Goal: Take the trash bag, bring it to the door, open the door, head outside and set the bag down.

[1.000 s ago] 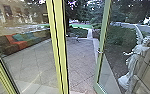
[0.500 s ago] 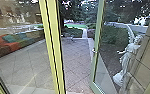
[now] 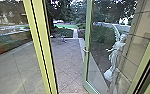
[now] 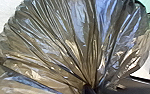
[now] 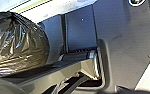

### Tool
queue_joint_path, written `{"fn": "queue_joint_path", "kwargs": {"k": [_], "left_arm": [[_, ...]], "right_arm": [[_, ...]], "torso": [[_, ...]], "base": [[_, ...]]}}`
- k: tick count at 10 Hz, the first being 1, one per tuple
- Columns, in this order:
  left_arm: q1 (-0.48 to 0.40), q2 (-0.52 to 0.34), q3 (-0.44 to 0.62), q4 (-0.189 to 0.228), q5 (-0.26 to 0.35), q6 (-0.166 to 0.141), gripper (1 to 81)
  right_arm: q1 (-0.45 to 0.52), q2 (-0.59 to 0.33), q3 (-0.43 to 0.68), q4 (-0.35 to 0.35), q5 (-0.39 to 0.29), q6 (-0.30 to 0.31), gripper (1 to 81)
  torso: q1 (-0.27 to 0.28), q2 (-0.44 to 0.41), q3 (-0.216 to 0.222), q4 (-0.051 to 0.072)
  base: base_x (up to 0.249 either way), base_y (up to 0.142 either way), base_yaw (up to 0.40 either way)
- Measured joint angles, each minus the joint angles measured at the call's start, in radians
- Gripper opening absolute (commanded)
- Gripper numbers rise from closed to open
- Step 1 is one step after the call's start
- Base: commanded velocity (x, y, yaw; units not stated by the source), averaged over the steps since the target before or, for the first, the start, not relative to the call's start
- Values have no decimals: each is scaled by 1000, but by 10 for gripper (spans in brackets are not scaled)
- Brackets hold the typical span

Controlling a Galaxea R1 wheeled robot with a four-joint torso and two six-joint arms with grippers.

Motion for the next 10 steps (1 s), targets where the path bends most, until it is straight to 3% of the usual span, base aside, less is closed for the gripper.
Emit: {"fn": "queue_joint_path", "kwargs": {"k": [3, 6, 10], "left_arm": [[-1, 0, 0, 0, 0, 0, 10], [-3, 0, 0, 0, 0, 0, 10], [-1, 0, 0, 0, -1, 0, 10]], "right_arm": [[0, 3, -3, 0, 0, 0, 811], [-1, 4, -6, -2, -2, -1, 811], [1, 6, -6, -3, -3, -9, 811]], "torso": [[0, 0, 0, 0], [0, 0, 0, 0], [0, 0, 0, 0]], "base": [[0, 0, -213], [0, -72, 0], [0, 0, 0]]}}
